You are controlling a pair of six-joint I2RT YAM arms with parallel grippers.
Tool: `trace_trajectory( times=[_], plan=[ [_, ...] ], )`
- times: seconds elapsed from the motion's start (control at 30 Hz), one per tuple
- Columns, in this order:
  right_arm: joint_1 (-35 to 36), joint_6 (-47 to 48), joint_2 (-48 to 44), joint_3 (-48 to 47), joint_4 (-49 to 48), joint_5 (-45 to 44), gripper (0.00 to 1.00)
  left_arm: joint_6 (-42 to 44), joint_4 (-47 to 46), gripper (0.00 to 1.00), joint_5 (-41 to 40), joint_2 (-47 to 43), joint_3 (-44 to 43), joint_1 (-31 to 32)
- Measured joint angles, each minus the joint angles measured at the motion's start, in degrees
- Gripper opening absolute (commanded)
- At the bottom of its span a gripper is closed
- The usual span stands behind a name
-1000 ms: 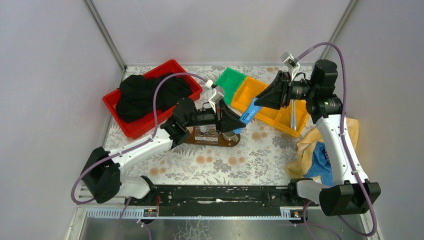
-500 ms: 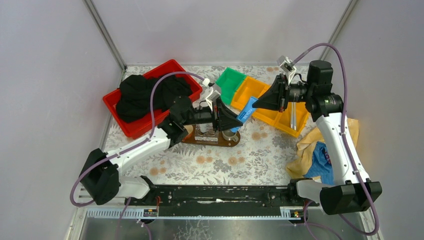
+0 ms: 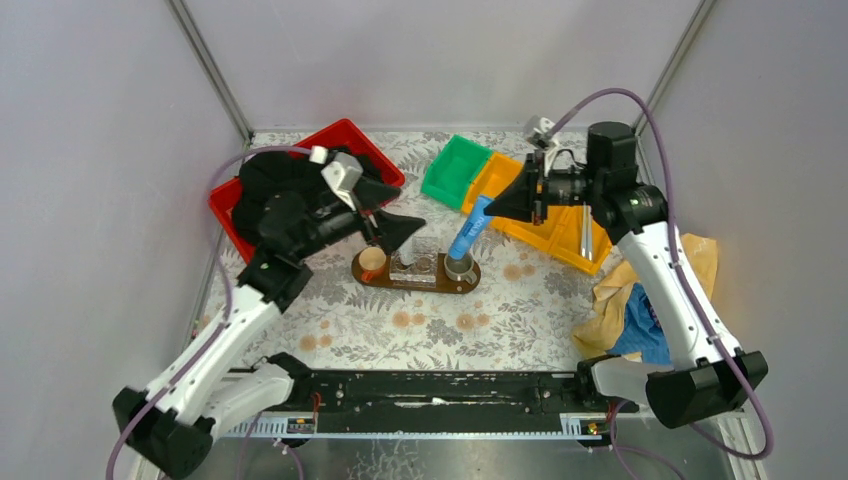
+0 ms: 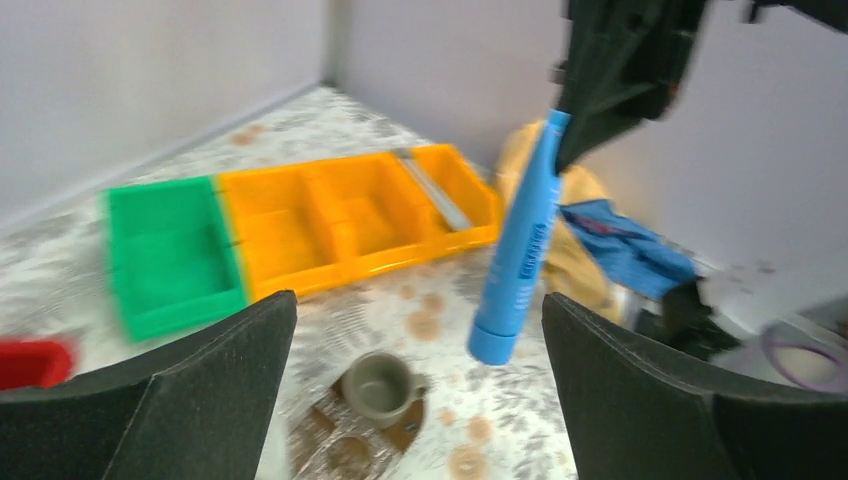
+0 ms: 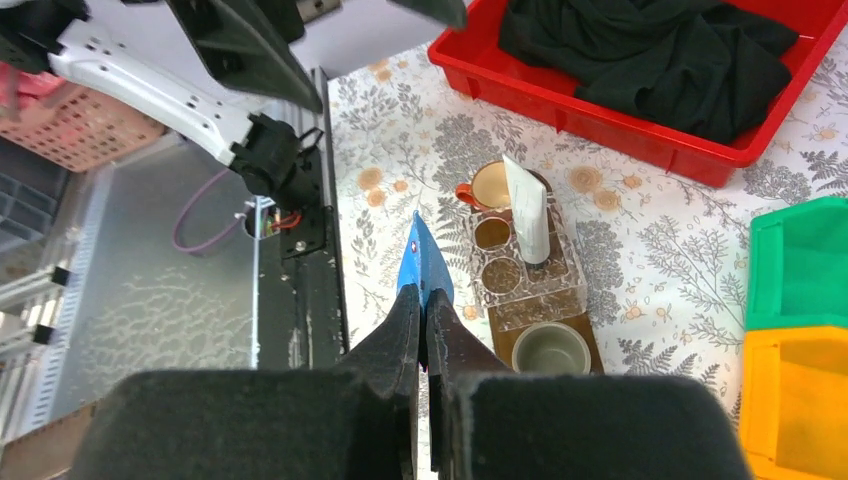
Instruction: Prepare toiletry sets of a toothbrush and toothpaste on the tray
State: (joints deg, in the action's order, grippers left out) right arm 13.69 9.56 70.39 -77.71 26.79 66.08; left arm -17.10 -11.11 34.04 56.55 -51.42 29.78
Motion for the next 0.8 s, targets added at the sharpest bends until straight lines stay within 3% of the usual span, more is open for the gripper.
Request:
trace_trajectory(
  times=[0.17,0.4,0.57,0.8],
  plan=[
    [7.1,2.9,2.0,-0.1,-0.6,-8.4,0.0,8.3,10.3,1.0,-14.5,-10.7,2.5,-1.8],
    [13.8,4.6,9.6,-0.7,-4.2,-18.9,0.0,14.2,15.4,1.0,-33.9,-22.4,14.8,-2.1],
    [16.5,5.2,15.0,-2.4,-5.7,-22.6,0.0,16.4,17.5,1.0,-39.7,-21.2,15.7,-2.1],
    [18.4,5.6,18.9,-3.7,-6.8,-24.7,0.0,17.6,18.6,1.0,-41.5,-20.6,15.7,-2.1]
  ],
)
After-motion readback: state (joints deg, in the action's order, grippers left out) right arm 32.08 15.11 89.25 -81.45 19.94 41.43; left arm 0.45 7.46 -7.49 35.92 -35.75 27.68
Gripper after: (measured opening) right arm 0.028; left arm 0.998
